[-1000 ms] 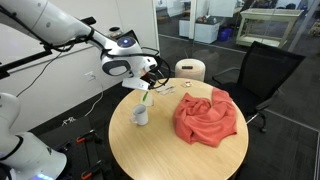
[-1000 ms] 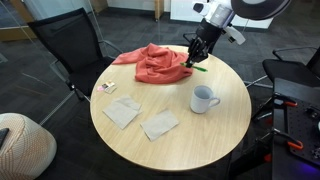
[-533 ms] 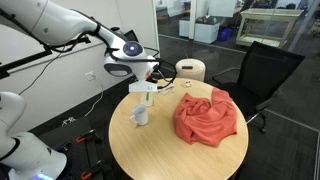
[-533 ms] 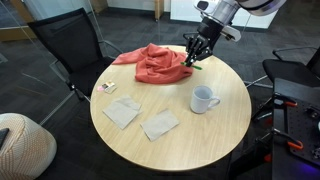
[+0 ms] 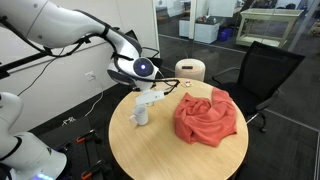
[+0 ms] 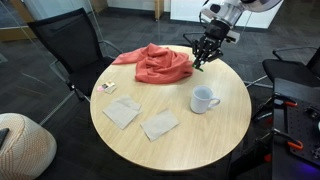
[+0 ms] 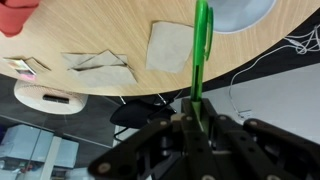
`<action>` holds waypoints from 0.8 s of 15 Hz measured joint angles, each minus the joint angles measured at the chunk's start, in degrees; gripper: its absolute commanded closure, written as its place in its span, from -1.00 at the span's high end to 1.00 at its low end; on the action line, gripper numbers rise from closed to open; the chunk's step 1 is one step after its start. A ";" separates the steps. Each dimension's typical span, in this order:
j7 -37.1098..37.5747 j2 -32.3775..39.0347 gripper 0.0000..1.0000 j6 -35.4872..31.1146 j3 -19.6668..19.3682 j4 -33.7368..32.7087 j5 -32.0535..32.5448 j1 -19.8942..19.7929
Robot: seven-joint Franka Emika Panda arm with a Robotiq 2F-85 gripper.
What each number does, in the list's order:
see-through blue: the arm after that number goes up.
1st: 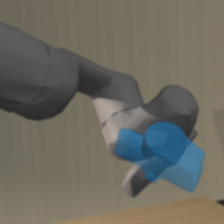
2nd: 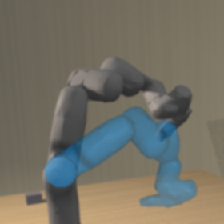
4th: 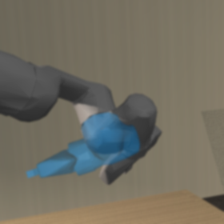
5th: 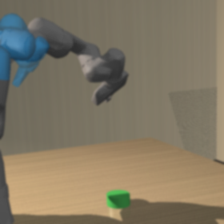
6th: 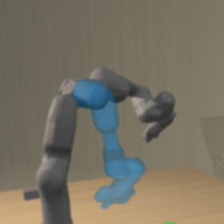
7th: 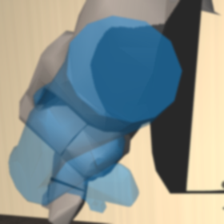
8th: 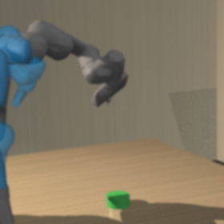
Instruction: Put the pen in the mug cup
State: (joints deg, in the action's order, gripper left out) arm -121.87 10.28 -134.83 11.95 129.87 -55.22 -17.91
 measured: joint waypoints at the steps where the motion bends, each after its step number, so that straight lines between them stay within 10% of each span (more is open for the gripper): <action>1: -2.54 0.02 -0.94 1.74 -1.75 -0.10 -0.46 1.24; 12: -14.52 0.28 -0.94 17.89 -9.41 -2.89 -5.29 7.66</action>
State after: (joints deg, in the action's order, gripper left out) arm -136.38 10.56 -116.94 2.54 126.97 -60.51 -10.25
